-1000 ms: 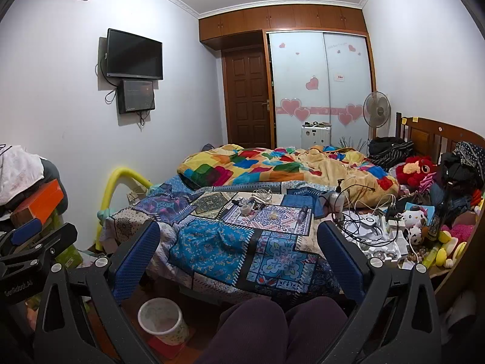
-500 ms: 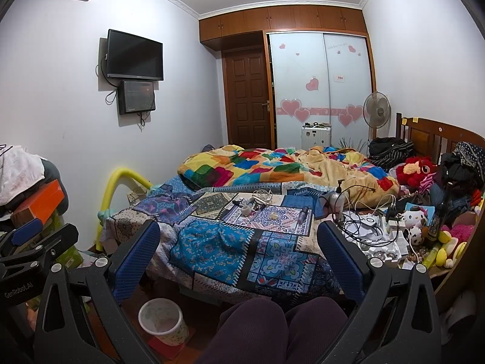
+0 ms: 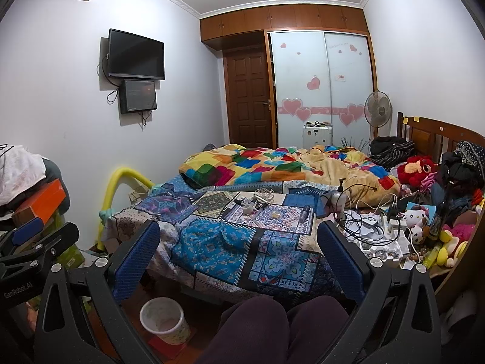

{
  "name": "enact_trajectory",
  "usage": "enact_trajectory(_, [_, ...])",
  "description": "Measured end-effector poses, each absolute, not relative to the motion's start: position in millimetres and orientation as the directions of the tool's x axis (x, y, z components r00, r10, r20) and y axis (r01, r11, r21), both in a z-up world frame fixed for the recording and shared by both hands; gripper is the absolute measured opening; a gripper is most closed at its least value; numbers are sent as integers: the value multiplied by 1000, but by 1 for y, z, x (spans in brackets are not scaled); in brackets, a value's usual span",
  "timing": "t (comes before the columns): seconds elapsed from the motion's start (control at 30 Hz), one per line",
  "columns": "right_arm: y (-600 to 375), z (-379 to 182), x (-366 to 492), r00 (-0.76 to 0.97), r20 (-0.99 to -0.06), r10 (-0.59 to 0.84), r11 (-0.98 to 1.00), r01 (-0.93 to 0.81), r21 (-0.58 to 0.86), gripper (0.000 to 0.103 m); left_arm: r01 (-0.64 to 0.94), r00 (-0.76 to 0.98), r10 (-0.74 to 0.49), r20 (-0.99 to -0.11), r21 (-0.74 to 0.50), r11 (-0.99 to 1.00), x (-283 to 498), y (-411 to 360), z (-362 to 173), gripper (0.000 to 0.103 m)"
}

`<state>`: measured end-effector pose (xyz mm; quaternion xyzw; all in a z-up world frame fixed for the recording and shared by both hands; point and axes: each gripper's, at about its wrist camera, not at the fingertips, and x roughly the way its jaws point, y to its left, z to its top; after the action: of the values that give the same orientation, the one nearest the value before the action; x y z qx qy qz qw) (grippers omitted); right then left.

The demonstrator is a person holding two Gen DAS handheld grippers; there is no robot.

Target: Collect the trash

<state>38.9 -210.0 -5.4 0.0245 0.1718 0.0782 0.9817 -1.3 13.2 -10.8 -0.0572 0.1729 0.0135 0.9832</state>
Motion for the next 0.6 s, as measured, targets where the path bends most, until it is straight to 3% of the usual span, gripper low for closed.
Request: enact_trajectory(0.6, [-201, -5, 47, 930, -333, 154, 988, -139, 67, 103, -74, 938, 44, -344, -74, 995, 9, 14, -3, 103])
